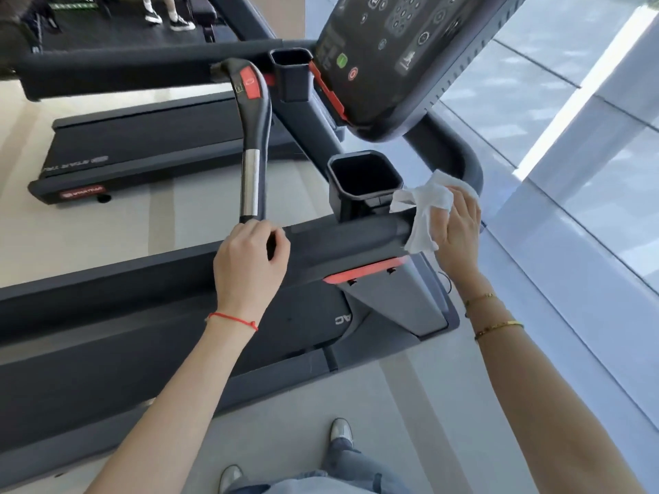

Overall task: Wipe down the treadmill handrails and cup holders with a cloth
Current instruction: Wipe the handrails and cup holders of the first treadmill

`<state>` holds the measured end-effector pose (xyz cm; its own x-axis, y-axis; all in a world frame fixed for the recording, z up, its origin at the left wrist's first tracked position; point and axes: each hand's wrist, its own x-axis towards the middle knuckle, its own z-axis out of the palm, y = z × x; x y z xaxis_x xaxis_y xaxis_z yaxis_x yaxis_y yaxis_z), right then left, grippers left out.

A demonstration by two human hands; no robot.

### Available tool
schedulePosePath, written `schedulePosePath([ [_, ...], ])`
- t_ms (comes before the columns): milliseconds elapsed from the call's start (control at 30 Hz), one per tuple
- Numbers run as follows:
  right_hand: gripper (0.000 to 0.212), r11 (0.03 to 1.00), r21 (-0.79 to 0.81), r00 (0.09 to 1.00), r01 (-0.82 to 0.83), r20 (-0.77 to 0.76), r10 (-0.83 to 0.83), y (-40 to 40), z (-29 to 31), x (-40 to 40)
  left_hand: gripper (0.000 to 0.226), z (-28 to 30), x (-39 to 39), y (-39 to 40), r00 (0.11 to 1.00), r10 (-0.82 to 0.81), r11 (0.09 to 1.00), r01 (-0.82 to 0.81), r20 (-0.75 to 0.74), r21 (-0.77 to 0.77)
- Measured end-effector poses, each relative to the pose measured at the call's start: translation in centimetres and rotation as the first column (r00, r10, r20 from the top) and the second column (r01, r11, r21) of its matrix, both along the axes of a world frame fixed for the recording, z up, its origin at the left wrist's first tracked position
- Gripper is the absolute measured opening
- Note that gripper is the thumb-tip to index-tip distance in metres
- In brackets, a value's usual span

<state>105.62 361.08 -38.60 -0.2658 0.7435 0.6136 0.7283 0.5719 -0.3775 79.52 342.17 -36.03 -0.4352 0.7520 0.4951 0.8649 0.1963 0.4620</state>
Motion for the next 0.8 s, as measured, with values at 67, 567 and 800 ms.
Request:
schedulePosePath([
  [67, 0.037, 1.000, -0.021, 1.000, -0.013, -0.024, 0.013, 0.8, 0.4, 0.5, 0.021, -0.3, 0.1, 0.0, 0.999, 0.012, 1.000, -0.011, -0.031, 0.028],
  [567, 0.037, 0.973, -0.014, 0.973, -0.229, -0.044, 0.229, -0.1, -0.1, 0.2, 0.030, -0.9, 0.3, 0.3, 0.983, 0.107, 0.992, -0.094, -0.150, 0.089],
  [800, 0.043, 0.940, -0.011, 0.932, -0.342, -0.133, 0.338, -6.4, -0.9, -5.0, 0.021, -0.2, 0.1, -0.4, 0.995, -0.007, 0.999, 0.010, -0.100, 0.034],
])
